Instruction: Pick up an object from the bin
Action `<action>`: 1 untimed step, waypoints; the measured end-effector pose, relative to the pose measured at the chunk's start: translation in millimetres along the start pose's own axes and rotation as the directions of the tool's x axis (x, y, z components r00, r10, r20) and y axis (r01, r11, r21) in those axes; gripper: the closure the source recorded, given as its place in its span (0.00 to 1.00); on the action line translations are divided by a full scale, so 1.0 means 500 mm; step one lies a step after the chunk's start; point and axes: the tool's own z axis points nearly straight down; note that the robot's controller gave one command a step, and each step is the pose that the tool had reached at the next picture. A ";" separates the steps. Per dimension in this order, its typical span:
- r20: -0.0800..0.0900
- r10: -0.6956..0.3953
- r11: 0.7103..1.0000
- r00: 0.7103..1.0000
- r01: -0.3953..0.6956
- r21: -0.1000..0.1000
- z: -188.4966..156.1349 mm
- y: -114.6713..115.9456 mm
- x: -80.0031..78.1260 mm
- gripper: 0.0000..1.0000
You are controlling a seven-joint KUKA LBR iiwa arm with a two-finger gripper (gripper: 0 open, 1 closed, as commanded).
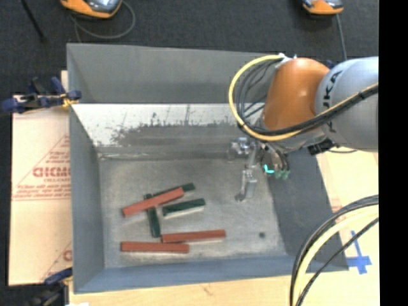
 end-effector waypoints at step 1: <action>-0.002 0.119 0.993 0.993 -0.119 -0.003 0.133 0.172 0.151 0.00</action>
Offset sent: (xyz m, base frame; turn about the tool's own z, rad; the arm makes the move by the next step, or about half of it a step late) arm -0.0730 0.0827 -0.0643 0.1251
